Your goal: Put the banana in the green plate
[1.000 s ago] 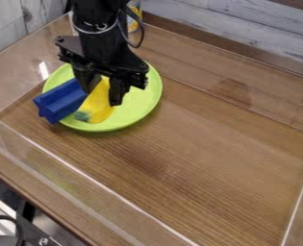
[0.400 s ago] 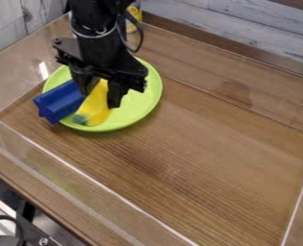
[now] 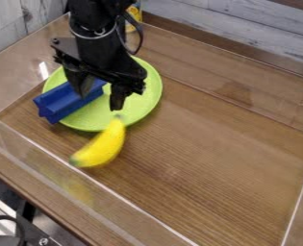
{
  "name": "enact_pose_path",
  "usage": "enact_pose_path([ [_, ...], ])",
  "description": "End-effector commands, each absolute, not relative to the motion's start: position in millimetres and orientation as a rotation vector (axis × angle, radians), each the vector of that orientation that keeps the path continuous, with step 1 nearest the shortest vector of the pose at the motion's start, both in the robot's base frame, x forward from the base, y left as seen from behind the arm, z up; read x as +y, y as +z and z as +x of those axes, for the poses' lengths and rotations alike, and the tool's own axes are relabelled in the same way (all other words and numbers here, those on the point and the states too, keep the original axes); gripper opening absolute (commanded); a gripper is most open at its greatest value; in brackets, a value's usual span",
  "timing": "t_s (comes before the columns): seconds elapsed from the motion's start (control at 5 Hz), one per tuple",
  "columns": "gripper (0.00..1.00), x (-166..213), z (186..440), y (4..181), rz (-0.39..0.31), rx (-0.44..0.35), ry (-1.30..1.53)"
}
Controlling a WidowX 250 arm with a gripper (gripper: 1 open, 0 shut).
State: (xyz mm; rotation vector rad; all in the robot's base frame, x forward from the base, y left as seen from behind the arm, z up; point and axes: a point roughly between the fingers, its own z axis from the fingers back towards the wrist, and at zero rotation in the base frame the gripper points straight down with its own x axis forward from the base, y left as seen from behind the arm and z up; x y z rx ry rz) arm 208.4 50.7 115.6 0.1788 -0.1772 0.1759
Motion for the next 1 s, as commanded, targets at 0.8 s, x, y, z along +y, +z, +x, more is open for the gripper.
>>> enact_pose_path([
  [0.8, 1.0, 46.6, 204.4, 127.8, 0.187, -0.171, 0.242],
])
